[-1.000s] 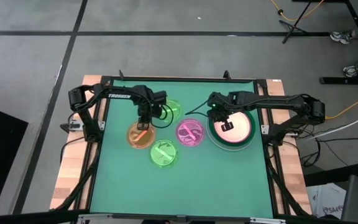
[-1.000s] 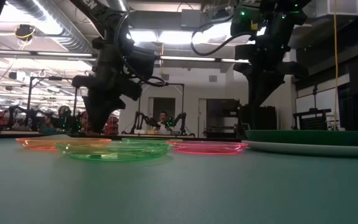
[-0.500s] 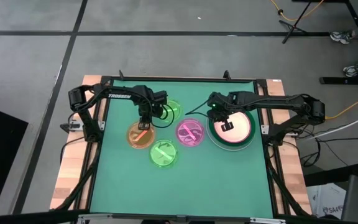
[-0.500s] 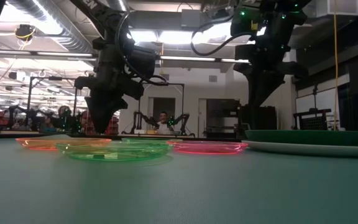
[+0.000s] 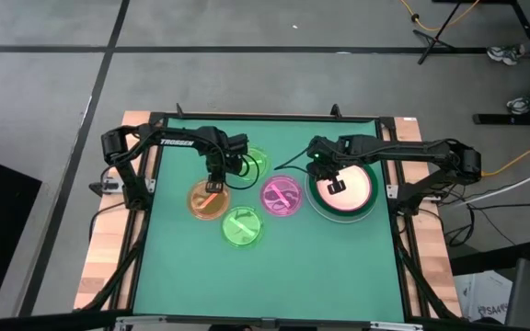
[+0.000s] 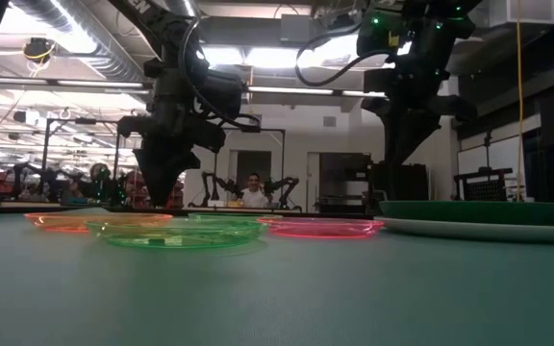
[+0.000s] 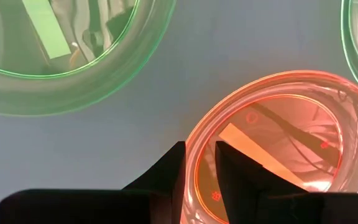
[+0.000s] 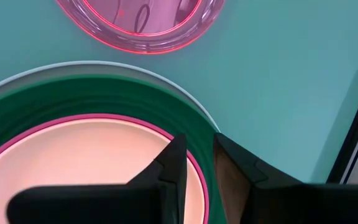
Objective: Stack plastic plates
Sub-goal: Stack the orange plate on top of the white plate
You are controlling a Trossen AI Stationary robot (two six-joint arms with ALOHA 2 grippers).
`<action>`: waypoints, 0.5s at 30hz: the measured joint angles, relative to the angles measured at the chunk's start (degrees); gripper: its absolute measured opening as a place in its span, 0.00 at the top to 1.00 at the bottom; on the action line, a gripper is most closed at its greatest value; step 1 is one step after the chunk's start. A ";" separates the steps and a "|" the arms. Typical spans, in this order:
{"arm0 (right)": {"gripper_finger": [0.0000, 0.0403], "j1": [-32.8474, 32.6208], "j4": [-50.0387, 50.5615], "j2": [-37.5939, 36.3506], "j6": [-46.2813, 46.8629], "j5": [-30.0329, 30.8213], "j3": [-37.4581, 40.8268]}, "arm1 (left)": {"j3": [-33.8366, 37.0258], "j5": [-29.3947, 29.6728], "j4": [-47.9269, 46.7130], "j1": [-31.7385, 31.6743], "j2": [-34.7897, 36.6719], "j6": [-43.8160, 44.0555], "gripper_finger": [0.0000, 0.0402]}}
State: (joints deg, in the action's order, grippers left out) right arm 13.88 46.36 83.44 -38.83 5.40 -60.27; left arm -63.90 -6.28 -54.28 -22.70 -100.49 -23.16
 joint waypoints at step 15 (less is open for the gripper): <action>0.83 0.00 -0.11 0.00 -0.02 -0.01 0.00 | 6.70 -0.62 6.31 2.29 -0.04 -1.62 0.80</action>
State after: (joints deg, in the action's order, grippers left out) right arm 13.89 46.25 83.44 -38.85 5.39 -60.27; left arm -57.20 -6.90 -47.97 -20.40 -100.53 -24.77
